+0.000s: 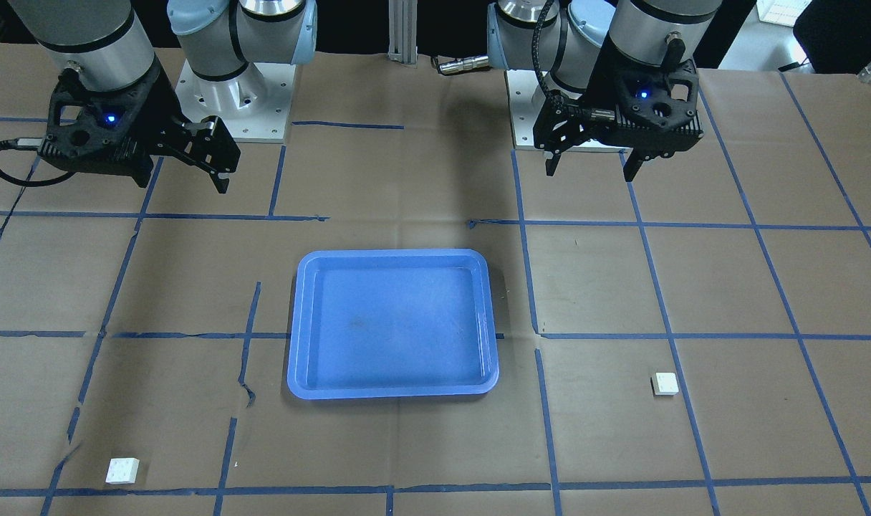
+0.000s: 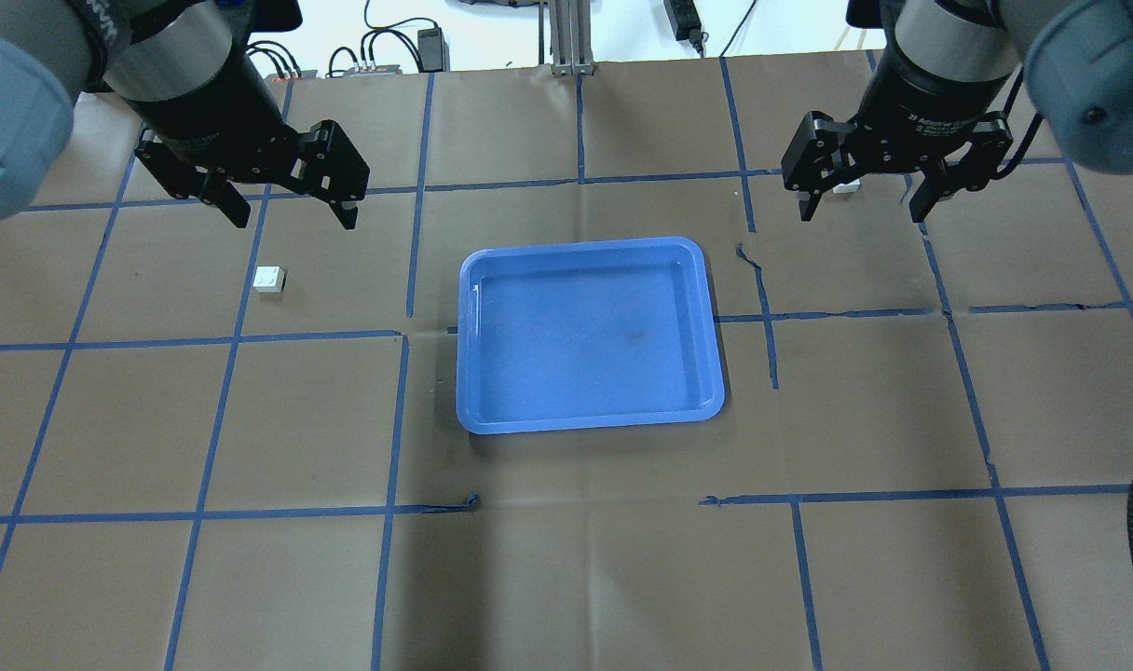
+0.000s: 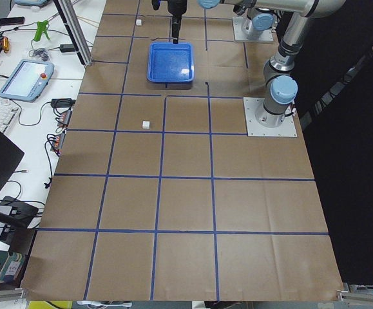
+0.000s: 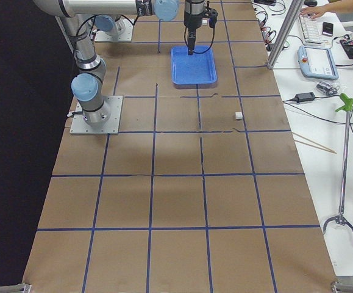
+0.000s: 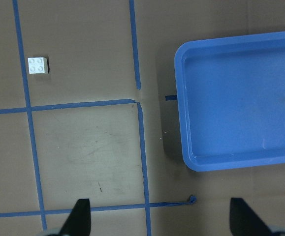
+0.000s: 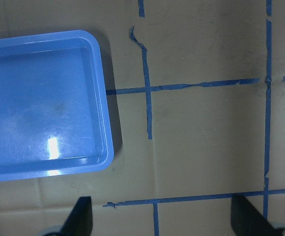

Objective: Assemble white blocks and place on blue tray

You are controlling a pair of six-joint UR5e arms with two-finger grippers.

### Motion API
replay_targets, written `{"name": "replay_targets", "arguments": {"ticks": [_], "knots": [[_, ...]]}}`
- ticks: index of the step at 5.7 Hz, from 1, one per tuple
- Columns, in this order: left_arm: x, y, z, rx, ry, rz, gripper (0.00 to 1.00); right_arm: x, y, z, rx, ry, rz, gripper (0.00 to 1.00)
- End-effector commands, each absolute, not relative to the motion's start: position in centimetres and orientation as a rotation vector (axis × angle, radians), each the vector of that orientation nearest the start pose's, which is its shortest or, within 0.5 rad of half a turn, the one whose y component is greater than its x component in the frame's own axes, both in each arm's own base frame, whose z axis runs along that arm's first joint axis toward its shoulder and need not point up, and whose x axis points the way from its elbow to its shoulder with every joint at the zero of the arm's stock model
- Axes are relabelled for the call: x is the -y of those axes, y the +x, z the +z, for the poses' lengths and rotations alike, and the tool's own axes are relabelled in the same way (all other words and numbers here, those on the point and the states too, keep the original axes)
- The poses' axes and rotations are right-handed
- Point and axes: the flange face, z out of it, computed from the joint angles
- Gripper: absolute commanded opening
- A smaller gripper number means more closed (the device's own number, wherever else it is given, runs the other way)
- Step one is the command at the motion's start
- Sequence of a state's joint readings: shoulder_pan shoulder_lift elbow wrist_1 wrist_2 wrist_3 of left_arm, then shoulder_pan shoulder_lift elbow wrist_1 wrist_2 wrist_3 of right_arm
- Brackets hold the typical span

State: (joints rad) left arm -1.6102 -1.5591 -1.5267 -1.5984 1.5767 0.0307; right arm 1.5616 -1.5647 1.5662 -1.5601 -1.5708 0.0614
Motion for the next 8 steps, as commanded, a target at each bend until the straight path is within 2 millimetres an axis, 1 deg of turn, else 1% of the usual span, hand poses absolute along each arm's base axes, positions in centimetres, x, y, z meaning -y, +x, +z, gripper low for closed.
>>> {"name": "replay_targets", "arguments": {"ticks": [1,6,7,8], "knots": [[48.3,-15.2,51.2,-3.133,0.11,-0.043,1.0,49.5,12.9,48.5,-3.14,0.111,0.022,1.0],[48.4,-15.0,51.2,-3.138,0.089,-0.06,1.0,49.4,12.9,48.6,-3.14,0.111,0.019,1.0],[48.7,-13.6,50.3,-3.139,0.063,-0.034,1.0,49.4,13.0,48.6,-3.14,0.108,0.019,1.0],[50.5,-11.1,49.6,-3.142,0.022,-0.055,1.0,49.4,12.9,49.0,-3.143,0.111,0.007,1.0]]}}
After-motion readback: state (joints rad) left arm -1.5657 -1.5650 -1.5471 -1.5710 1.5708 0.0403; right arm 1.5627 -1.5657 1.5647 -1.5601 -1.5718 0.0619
